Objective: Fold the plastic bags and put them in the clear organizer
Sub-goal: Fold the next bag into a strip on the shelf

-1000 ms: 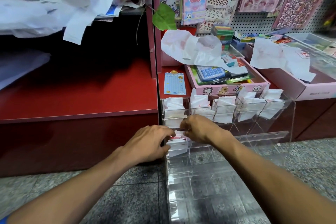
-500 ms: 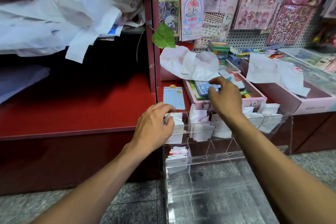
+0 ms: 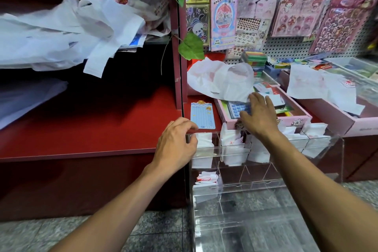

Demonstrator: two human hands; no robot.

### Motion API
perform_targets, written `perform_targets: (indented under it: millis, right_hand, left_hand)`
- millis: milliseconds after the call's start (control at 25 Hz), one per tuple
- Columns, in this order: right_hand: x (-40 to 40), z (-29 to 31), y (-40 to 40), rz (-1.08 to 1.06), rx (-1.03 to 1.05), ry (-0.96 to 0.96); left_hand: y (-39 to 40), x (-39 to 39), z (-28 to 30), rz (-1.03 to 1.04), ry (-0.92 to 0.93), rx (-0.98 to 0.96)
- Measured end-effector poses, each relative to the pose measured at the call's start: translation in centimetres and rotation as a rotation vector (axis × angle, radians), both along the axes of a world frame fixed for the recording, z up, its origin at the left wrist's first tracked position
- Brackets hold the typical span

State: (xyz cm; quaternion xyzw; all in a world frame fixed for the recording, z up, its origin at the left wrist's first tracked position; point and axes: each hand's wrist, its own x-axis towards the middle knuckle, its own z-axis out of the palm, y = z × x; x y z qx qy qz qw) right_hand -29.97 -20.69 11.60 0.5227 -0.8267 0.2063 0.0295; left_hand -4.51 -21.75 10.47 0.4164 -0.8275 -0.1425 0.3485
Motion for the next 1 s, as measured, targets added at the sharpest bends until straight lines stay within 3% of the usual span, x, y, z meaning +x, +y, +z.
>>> perform_targets:
  millis: [200, 520, 680, 840, 1000]
  right_hand:
    - [0.0, 0.5, 0.6, 0.027, 0.124, 0.050]
    - [-0.2, 0.0, 0.7, 0.040, 0.071, 0.049]
    - [0.0, 0.2, 0.3, 0.042, 0.183, 0.040]
    - [0.4, 0.5, 0.4, 0.056, -0.055, -0.009]
    - [3.9, 2.7, 1.3, 0.292, -0.301, -0.118]
  left_hand:
    - [0.8, 0.7, 0.3, -0.011, -0.033, 0.006]
    - [0.9, 1.4, 0.6, -0.009, -0.019, 0.006]
    - [0.9, 1.3, 0.4, -0.027, -0.015, 0.002]
    - [0.8, 1.2, 0.4, -0.034, 0.005, -0.007]
    - [0.2, 0.8, 0.6, 0.019, 0.115, 0.040]
